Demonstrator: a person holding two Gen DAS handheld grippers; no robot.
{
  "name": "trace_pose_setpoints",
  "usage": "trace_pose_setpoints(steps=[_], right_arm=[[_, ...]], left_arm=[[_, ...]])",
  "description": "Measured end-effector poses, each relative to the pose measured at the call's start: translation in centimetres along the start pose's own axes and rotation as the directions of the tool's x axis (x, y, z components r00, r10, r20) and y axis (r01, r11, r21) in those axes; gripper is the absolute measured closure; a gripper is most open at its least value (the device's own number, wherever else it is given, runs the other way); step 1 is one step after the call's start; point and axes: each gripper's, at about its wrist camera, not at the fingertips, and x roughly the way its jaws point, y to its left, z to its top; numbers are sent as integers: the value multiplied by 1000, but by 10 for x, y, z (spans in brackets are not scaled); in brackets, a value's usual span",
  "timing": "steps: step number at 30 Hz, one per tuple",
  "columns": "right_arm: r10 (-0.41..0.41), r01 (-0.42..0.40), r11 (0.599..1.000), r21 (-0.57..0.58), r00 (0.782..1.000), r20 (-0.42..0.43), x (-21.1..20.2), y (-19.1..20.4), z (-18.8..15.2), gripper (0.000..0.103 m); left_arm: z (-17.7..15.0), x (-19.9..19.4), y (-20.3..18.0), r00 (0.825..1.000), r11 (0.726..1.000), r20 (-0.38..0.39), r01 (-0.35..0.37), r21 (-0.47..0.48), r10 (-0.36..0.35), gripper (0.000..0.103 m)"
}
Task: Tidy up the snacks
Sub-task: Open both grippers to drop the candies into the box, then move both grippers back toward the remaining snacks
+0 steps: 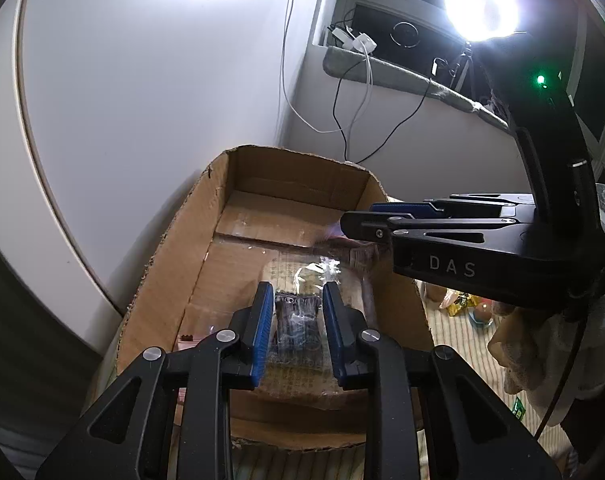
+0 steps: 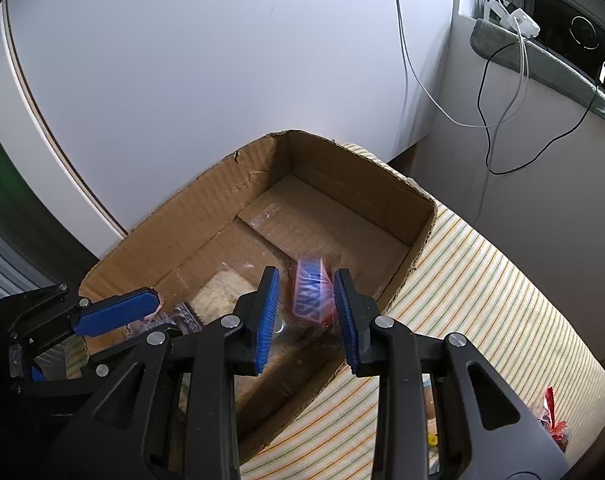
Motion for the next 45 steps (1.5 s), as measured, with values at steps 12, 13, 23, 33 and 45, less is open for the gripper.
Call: trace_pose_setpoints(steps=[12,13,23,33,45], right_arm=[[-41,41,999,14,998,53,-24,-7,-5,31],[-46,45,999,16,997,59,-28,-8,-6,31],[-71,69,997,28,993,92,-70,-20,-29,29],[-123,112,989,101,987,101,-116,-58,-84,29],[-155,146,972,185,987,33,-141,-114,-162,30]], left_arm=[[-2,-8,-5,1000,1000,20,-4,9,4,63],[-2,-9,-6,1000,1000,22,-3,10,3,63],[-9,-27,-28,998,998,35,42,44,-43,63],[-30,-33,-74,988,982,-11,157,108,-157,63],[-72,-24,-142,940,922,-165,329,203,-299,63]])
